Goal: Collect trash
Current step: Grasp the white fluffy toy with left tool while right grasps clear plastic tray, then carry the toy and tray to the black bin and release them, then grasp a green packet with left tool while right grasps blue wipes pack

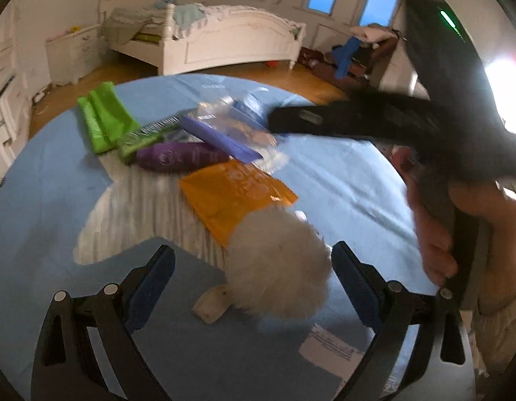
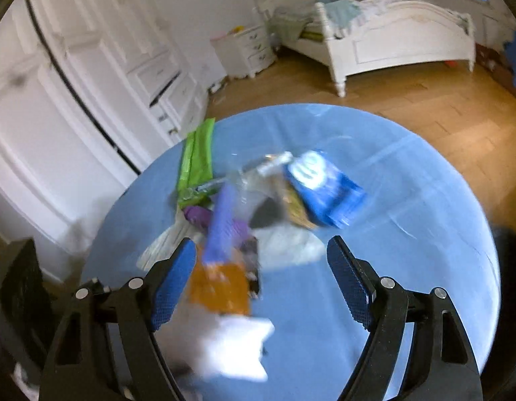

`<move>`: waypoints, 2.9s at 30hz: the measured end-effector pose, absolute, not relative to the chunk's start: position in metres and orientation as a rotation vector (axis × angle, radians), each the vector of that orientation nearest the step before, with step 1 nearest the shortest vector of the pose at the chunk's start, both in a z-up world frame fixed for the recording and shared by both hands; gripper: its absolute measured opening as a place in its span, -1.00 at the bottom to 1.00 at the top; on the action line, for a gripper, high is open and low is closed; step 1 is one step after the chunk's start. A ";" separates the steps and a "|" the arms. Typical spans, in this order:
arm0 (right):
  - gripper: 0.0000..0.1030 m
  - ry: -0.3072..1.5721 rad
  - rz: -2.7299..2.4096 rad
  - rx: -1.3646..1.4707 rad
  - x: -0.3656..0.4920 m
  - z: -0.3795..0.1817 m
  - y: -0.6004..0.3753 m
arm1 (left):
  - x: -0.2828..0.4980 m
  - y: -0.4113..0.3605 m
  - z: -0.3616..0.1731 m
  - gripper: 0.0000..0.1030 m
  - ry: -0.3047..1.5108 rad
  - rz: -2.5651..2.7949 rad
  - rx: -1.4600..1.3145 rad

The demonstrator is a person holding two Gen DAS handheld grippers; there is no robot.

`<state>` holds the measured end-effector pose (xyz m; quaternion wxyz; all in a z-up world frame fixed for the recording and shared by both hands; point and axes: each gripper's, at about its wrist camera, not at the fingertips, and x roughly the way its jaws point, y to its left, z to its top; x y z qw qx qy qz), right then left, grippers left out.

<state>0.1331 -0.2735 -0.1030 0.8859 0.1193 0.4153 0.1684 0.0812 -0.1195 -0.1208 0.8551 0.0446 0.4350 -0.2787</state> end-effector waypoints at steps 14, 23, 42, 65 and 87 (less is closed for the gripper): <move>-0.05 0.787 0.412 0.474 0.110 -0.088 -0.326 | 0.079 -0.110 -0.116 -0.18 0.900 -0.634 -0.003; -0.05 0.661 0.302 0.604 0.049 -0.085 -0.396 | 0.078 -0.094 -0.085 -0.18 0.816 -0.592 -0.118; -0.05 0.617 -0.093 0.861 -0.050 -0.185 -0.561 | 0.102 -0.307 -0.091 -0.18 0.879 -0.932 -0.072; 0.52 0.658 -0.187 0.996 -0.069 -0.246 -0.606 | 0.094 -0.401 -0.129 0.61 0.927 -0.936 0.077; 0.57 0.790 0.134 0.509 0.042 -0.146 -0.426 | 0.160 -0.092 -0.084 0.77 0.818 -0.307 -0.191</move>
